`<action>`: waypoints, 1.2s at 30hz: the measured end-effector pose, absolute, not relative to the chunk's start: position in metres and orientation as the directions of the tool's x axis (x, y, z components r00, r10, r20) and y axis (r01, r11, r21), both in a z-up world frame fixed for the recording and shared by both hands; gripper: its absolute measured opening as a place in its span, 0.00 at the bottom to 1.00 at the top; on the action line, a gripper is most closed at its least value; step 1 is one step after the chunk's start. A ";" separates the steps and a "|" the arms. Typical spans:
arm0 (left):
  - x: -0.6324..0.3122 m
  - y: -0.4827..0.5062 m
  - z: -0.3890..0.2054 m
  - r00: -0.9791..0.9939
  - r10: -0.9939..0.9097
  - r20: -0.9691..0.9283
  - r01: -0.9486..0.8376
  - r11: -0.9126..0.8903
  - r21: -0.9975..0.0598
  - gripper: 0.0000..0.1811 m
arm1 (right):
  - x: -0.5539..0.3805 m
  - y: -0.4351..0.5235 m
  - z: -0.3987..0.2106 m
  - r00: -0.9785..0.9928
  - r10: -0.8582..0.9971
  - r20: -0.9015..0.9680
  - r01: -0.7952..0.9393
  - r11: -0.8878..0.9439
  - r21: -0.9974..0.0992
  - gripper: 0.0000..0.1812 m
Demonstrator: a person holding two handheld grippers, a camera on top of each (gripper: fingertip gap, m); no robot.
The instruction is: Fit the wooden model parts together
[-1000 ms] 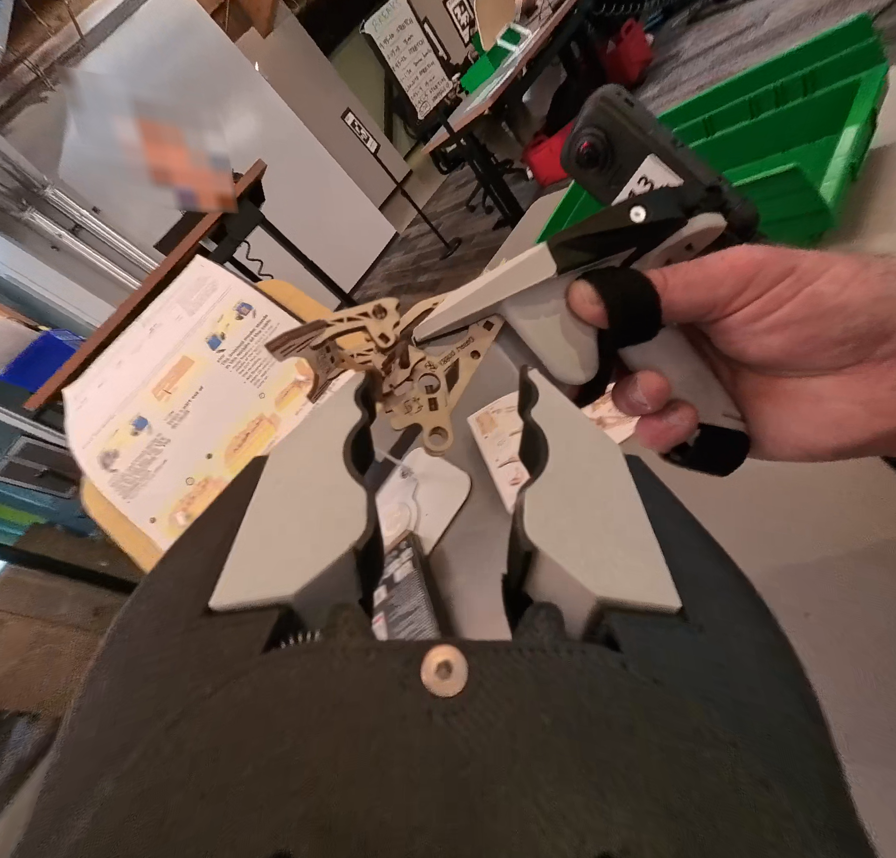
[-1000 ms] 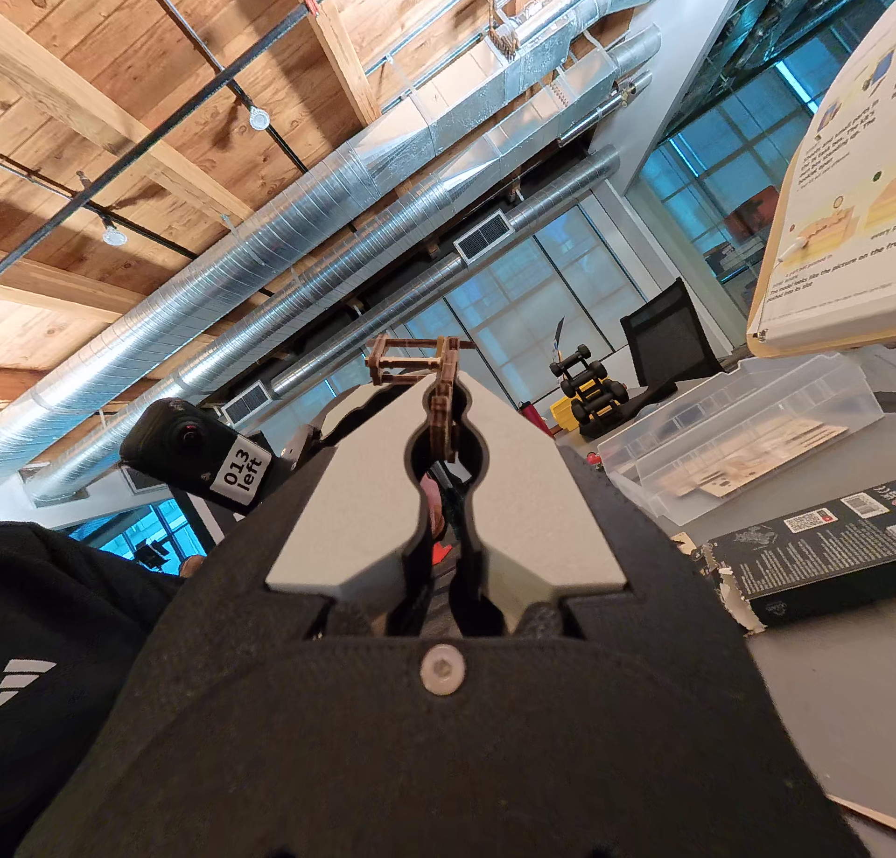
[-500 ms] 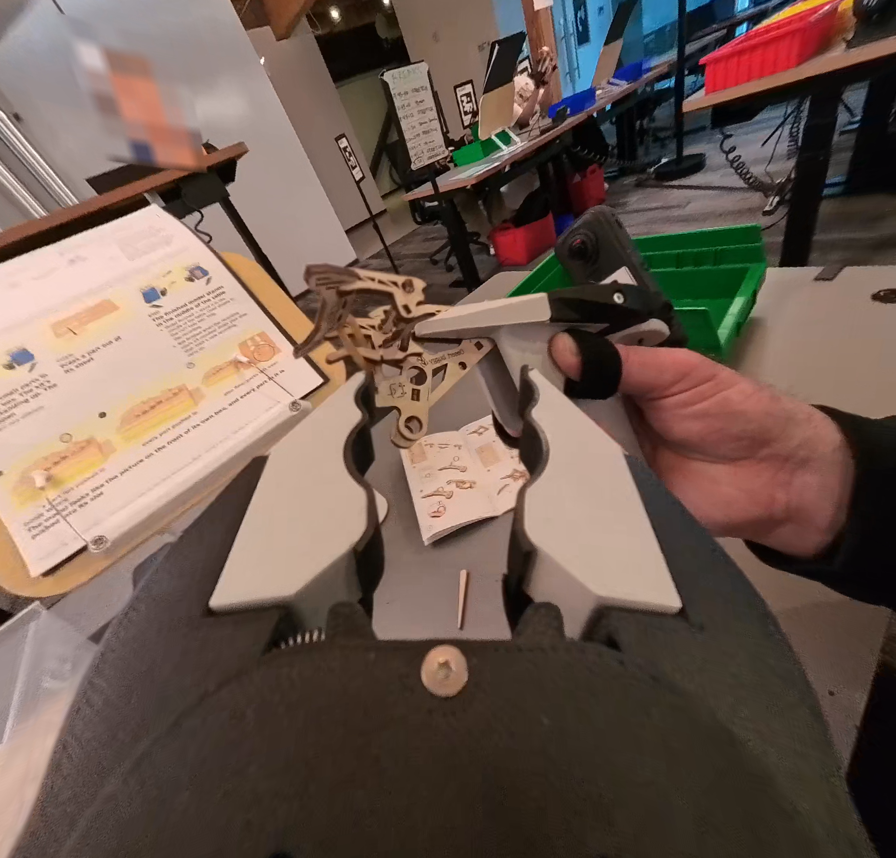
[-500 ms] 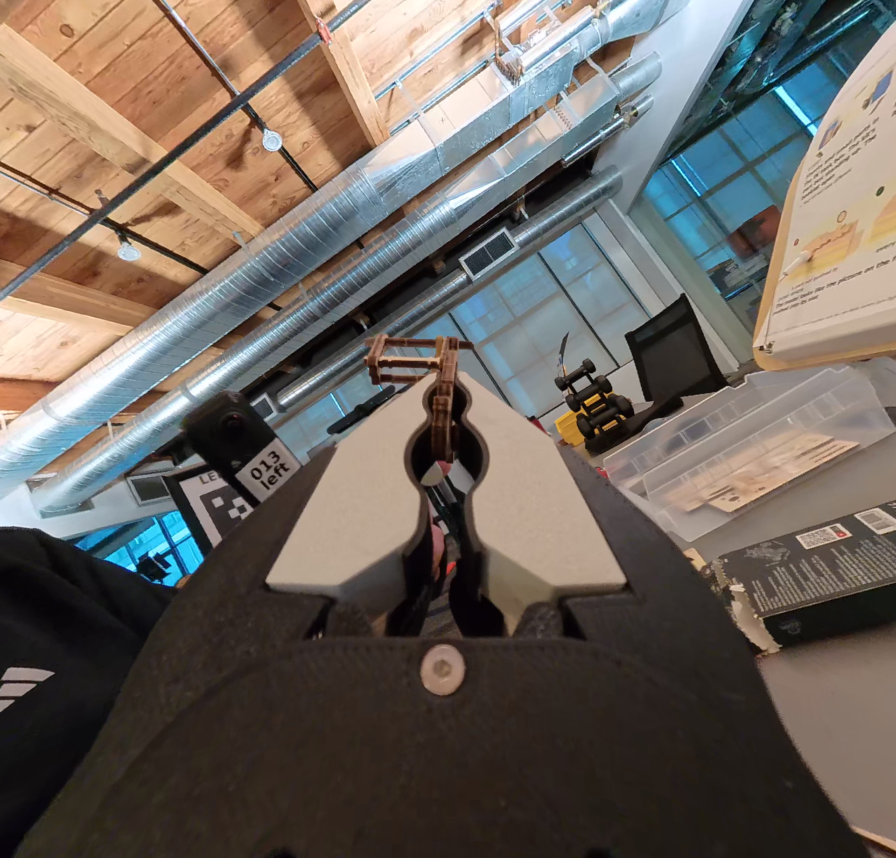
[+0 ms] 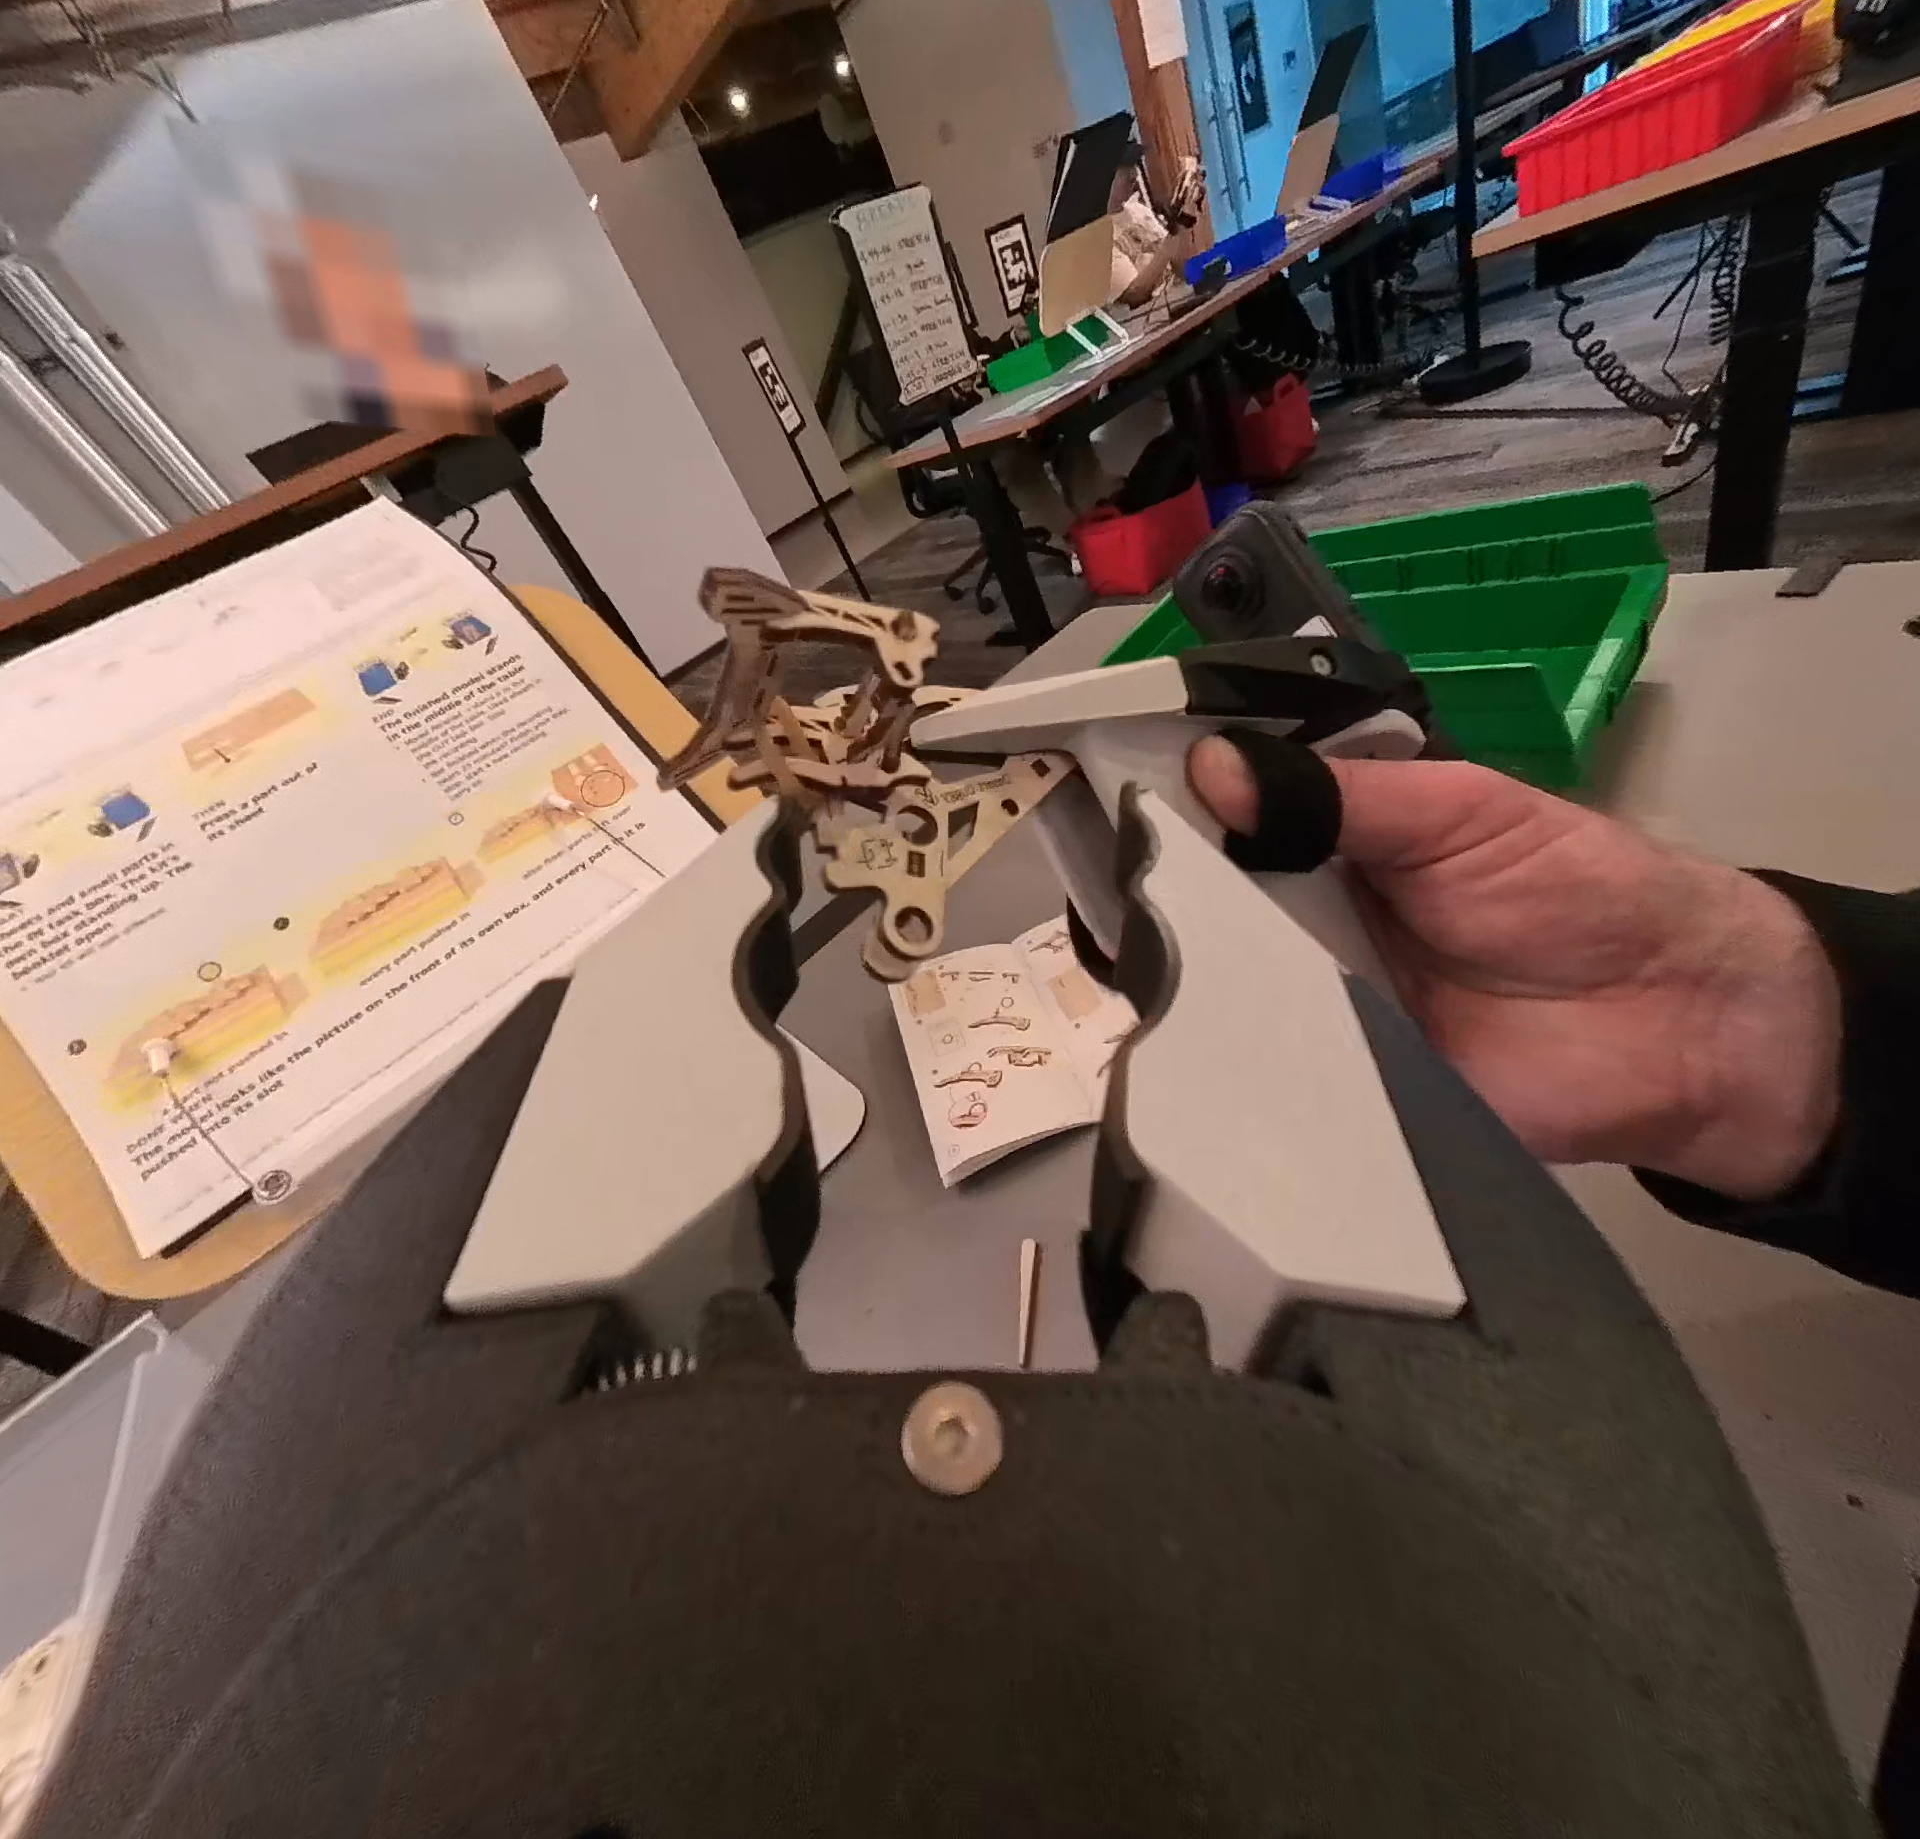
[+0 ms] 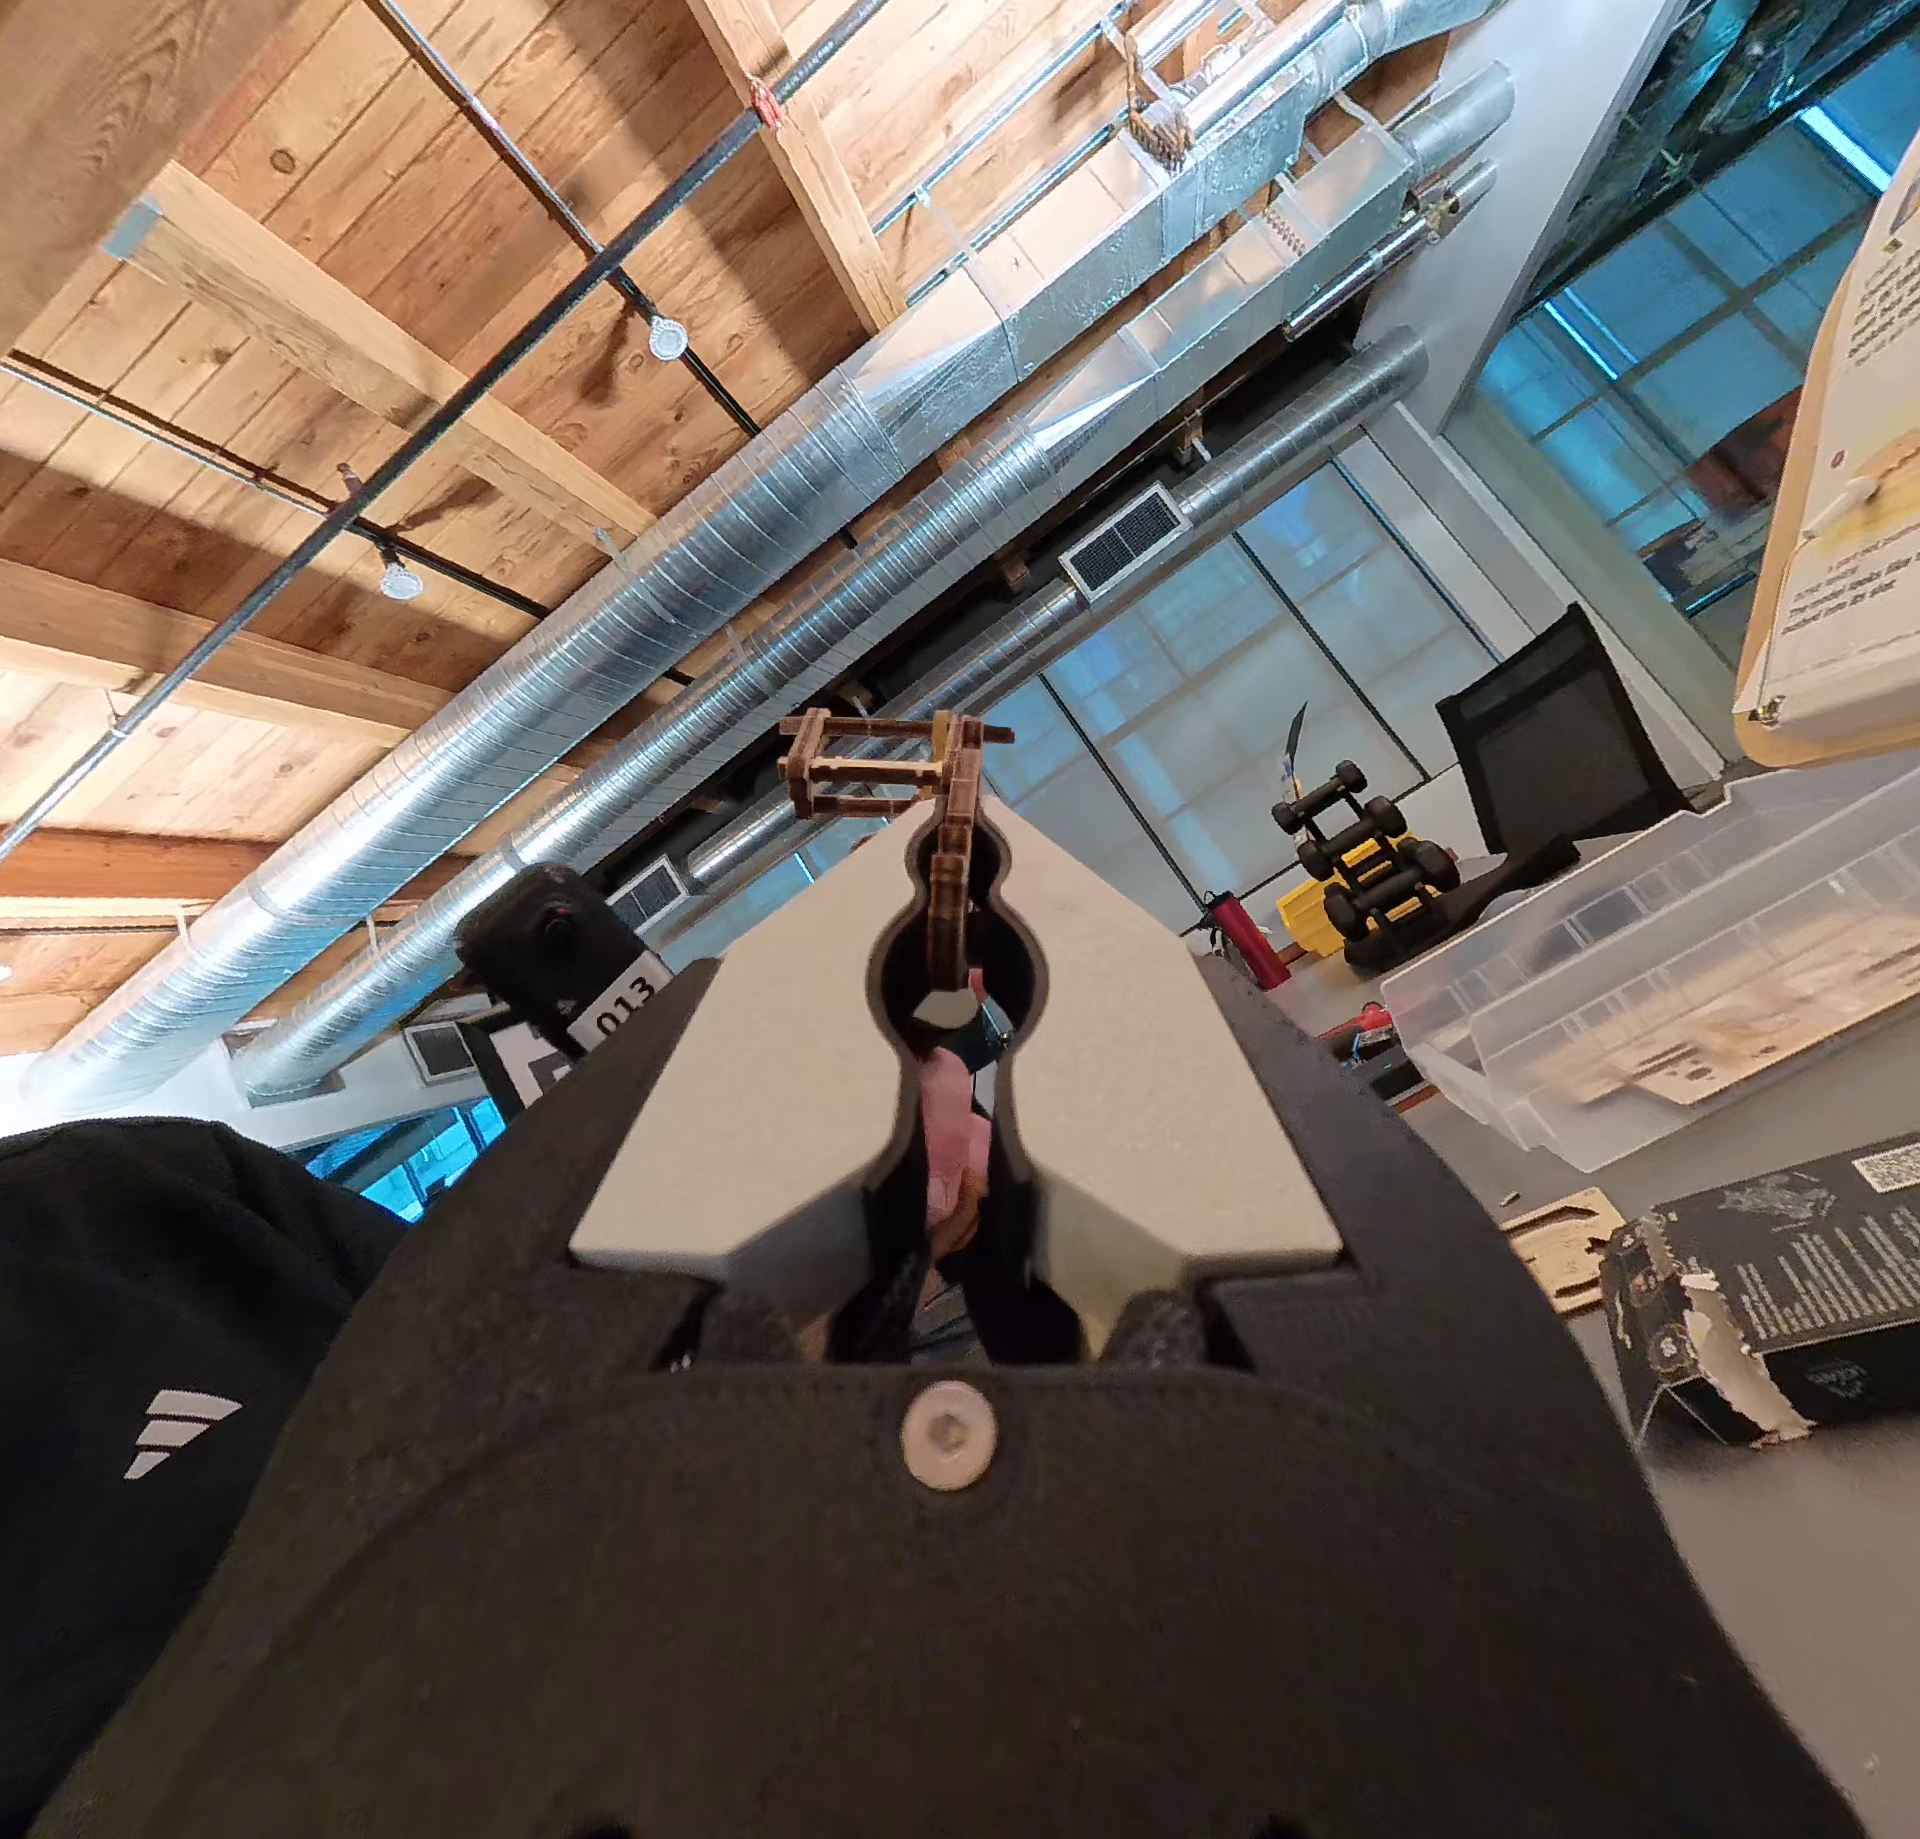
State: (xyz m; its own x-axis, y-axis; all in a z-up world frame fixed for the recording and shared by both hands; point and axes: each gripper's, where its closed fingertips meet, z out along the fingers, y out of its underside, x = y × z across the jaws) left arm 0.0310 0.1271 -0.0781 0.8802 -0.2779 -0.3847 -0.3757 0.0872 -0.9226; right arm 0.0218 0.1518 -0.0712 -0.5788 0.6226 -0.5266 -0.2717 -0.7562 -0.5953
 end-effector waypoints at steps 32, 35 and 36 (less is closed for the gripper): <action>0.032 0.134 -0.094 0.692 -0.119 -0.712 -0.715 0.017 -0.699 0.32 | 0.018 0.152 -0.075 -0.530 0.653 -0.541 -0.272 -0.735 -0.621 0.00; 0.030 0.138 -0.100 0.659 -0.102 -0.745 -0.750 -0.024 -0.661 0.31 | 0.017 0.152 -0.076 -0.514 0.666 -0.540 -0.277 -0.725 -0.630 0.00; 0.030 0.138 -0.101 0.640 -0.090 -0.763 -0.768 -0.030 -0.640 0.30 | 0.017 0.152 -0.076 -0.507 0.672 -0.540 -0.281 -0.721 -0.634 0.00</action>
State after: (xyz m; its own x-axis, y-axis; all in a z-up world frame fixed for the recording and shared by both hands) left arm 0.0298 0.1379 -0.1010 0.6399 -0.0904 -0.7631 -0.7677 -0.0303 -0.6402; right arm 0.0165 0.1517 -0.0758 -0.5069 0.6720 -0.5398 -0.2806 -0.7208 -0.6339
